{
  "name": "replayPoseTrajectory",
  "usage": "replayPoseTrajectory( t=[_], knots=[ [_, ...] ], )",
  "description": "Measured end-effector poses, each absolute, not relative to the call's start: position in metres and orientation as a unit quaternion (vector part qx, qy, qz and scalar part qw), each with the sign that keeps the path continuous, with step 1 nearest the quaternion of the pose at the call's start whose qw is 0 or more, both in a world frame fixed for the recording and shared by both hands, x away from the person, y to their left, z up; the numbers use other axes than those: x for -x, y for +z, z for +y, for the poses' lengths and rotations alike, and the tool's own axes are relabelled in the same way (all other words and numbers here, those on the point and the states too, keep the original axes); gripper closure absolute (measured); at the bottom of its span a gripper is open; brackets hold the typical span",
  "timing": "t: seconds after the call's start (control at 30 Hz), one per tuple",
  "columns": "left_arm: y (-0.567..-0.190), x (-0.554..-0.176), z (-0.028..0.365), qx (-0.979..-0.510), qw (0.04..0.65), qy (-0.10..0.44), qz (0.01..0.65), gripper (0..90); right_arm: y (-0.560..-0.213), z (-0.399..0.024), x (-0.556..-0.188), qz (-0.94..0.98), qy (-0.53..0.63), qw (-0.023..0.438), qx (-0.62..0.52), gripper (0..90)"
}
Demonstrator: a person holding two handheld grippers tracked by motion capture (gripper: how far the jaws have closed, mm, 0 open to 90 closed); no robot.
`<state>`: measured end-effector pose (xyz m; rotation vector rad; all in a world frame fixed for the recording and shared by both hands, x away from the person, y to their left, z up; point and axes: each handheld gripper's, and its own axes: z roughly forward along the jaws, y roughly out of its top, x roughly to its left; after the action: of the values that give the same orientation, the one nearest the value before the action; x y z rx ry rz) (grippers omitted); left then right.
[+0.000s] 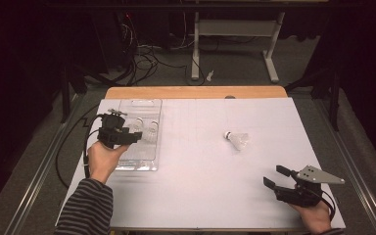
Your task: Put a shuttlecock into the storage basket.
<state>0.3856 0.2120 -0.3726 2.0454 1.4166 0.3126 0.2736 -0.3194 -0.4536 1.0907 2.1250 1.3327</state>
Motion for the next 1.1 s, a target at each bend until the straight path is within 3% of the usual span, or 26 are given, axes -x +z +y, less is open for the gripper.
replayPoseTrajectory(
  t=[0.73, 1.1],
  knots=[
    [-0.377, -0.366, 0.213, -0.769, 0.325, 0.119, 0.538, 38.1, -0.454, -0.319, -0.273, 0.761, 0.477, 0.203, -0.39, 31.5],
    [-0.379, -0.357, 0.211, -0.772, 0.34, 0.123, 0.523, 39.8, -0.453, -0.319, -0.273, 0.761, 0.477, 0.203, -0.39, 31.6]
  ],
)
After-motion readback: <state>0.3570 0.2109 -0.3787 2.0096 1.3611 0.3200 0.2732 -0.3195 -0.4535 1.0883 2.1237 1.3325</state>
